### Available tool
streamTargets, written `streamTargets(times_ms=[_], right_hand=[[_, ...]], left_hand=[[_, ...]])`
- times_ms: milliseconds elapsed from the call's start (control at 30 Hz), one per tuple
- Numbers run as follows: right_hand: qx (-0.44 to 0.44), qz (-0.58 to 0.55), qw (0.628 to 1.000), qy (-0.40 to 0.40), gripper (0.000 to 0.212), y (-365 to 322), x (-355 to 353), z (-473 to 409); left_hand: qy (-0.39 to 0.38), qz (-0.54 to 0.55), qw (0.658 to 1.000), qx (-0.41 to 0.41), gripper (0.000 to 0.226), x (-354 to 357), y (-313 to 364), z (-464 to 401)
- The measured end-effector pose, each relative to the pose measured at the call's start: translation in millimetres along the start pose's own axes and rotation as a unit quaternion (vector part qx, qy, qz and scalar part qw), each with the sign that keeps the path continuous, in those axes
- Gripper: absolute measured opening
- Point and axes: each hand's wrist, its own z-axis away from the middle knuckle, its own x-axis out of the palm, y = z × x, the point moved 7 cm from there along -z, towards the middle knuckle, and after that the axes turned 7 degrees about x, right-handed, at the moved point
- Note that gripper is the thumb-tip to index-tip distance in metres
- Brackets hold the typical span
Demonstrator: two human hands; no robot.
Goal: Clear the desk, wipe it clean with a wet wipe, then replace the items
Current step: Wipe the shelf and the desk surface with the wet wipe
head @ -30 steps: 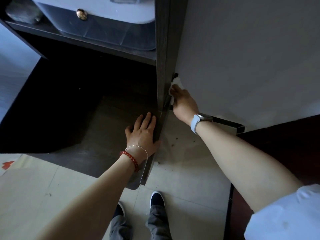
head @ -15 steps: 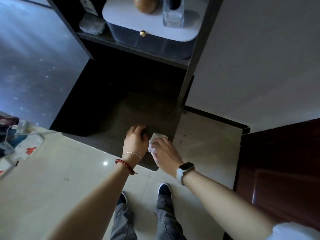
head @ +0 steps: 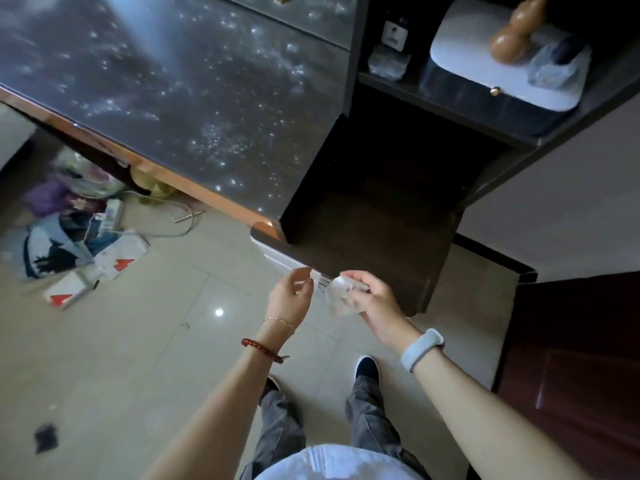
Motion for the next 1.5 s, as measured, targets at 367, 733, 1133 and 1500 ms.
streamTargets(times_ms=[367, 733, 1133, 1500], right_hand=[[-0.102, -0.099, 0.989, -0.041, 0.027, -97, 158, 64], [-0.174, -0.040, 0.978, 0.110, 0.024, -187, 189, 47], [-0.205, 0.529, 0.755, 0.329, 0.045, -204, 178, -31], [-0.074, 0.440, 0.783, 0.434, 0.060, -234, 302, -119]], left_hand=[[-0.084, 0.258, 0.963, -0.002, 0.022, -171, 16, 23], [0.016, 0.364, 0.928, 0.074, 0.013, -245, 72, -48], [0.046, -0.107, 0.984, 0.132, 0.030, -302, 86, -172], [0.053, -0.287, 0.945, 0.145, 0.047, -407, 49, -249]])
